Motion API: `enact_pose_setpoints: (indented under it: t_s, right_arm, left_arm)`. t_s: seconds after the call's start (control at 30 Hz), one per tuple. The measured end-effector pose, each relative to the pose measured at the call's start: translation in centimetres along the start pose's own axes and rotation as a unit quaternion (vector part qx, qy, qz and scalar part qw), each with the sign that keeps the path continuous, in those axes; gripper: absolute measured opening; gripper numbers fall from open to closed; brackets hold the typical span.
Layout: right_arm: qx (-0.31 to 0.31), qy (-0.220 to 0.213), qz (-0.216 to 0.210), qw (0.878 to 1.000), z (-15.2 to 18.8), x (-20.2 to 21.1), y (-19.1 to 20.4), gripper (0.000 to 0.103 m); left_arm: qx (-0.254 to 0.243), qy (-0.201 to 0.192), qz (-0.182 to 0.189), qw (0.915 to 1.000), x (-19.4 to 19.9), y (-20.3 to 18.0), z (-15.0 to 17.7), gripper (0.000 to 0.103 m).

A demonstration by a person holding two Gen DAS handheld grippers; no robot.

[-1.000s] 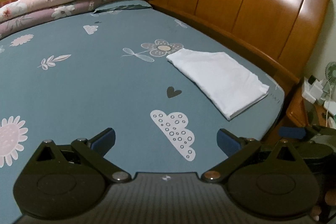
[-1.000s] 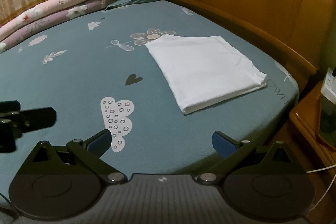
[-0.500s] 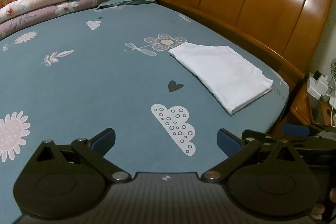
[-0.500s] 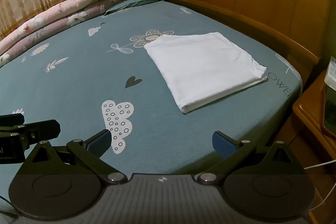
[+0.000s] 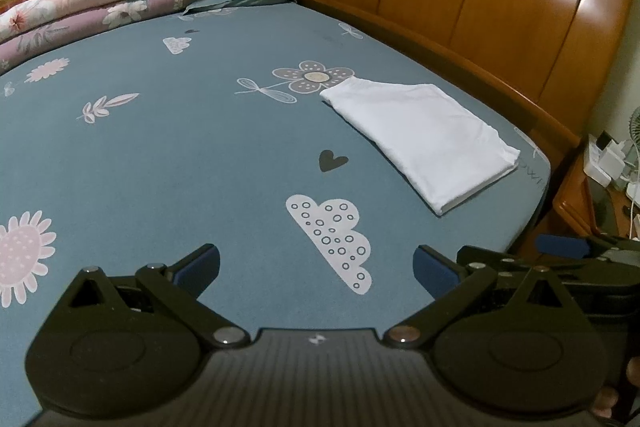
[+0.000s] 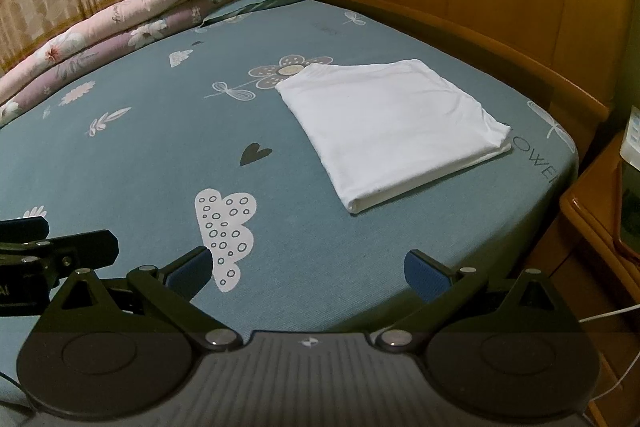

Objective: Fold clothes

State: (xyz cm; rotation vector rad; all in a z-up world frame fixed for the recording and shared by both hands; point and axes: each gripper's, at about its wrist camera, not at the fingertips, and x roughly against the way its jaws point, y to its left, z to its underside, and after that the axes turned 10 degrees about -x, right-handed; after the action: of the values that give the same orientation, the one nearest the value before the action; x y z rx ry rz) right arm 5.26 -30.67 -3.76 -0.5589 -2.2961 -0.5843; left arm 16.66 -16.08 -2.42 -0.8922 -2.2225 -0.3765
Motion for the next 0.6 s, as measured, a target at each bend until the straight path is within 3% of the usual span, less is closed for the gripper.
enact_pose_setpoints:
  t_s: [0.6]
  right_arm:
    - [0.011, 0.001, 0.004, 1.0, 0.23, -0.01, 0.51, 0.103]
  left_arm:
    - [0.006, -0.004, 0.007, 0.9999, -0.11, 0.42, 0.19, 0.102]
